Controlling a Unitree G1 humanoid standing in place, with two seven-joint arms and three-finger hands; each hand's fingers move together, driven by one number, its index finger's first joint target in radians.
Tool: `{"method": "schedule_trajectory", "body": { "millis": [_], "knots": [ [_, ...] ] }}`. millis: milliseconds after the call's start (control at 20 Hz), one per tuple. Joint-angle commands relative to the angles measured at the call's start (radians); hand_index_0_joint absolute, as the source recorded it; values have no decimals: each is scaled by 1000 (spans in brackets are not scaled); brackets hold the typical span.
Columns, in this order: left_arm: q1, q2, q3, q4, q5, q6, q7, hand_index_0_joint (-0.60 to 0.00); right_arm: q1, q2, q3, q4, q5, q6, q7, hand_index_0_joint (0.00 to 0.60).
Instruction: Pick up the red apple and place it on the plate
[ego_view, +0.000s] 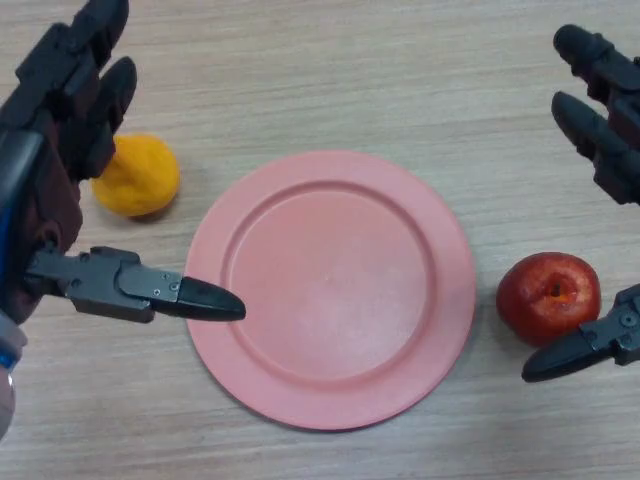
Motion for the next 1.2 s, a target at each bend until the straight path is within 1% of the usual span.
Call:
{"method": "schedule_trajectory", "body": {
  "millis": [50, 200, 250, 300, 350, 400, 450, 500, 550, 600, 650, 700, 750, 800, 850, 900, 950, 1000, 1050, 1150, 1200],
  "knots": [
    [-24, 6, 34, -31, 14, -145, 63, 0, -28, -17, -80, -48, 31, -141, -47, 0],
    [-35, 17, 37, -40, -20, -139, 87, 0, -12, -17, -89, -48, 51, -171, -73, 0],
    [-30, 33, 30, -42, -6, -138, 74, 0, -21, -29, -83, -51, 47, -156, -80, 0],
    [-30, 43, 29, -41, 2, -130, 62, 0, -22, -32, -80, -48, 43, -157, -79, 0],
    [-24, 35, 41, -16, 5, -143, 45, 0, -17, -24, -73, -37, 40, -166, -79, 0],
    [-21, 36, 39, -7, 14, -155, 41, 0, -15, -22, -72, -35, 41, -166, -79, 0],
    [-6, 22, 35, 11, 7, -173, 33, 0, -13, -11, -75, -34, 51, -163, -99, 0],
    [2, 26, 23, 11, 13, -175, 23, 0, -14, -12, -68, -32, 47, -168, -108, 0],
    [7, 21, 29, 0, -10, -167, -13, 0, -10, -12, -46, -27, 26, -191, -109, 0],
    [9, 13, 34, 5, -17, -179, -18, 0, -3, -8, -40, -24, 19, -202, -107, 0],
    [15, 4, 54, 48, -31, -221, -7, 0, 39, 16, -27, -14, 5, -225, -102, 0],
    [15, 2, 58, 70, -34, -241, 3, 0, 52, 28, -21, -8, 4, -225, -104, 0],
    [14, 28, 61, 122, -11, -280, -15, 0, 85, 45, -9, 36, -14, -269, -100, 0],
    [9, 29, 63, 142, -7, -296, -15, 0, 97, 50, -7, 58, -23, -293, -98, 0],
    [14, 37, 65, 160, 3, -324, -31, 0, 125, 62, 10, 155, -86, -443, -97, 0],
    [19, 40, 60, 163, 18, -339, -38, 0, 142, 67, 19, 206, -120, -532, -93, 0],
    [33, 27, 72, 164, 6, -352, -44, 0, 161, 71, 21, 344, -209, -741, -101, 0],
    [42, 23, 73, 166, 4, -361, -46, 0, 170, 72, 19, 397, -235, -809, -106, 0],
    [54, 19, 80, 182, 4, -384, -48, 0, 164, 62, 6, 515, -294, -938, -129, 0],
    [67, 18, 81, 209, 22, -428, -57, 0, 157, 48, -4, 647, -351, -1043, -160, 0],
    [72, 16, 79, 217, 31, -446, -58, 0, 156, 47, -3, 675, -357, -1048, -166, 0]
  ]
}}
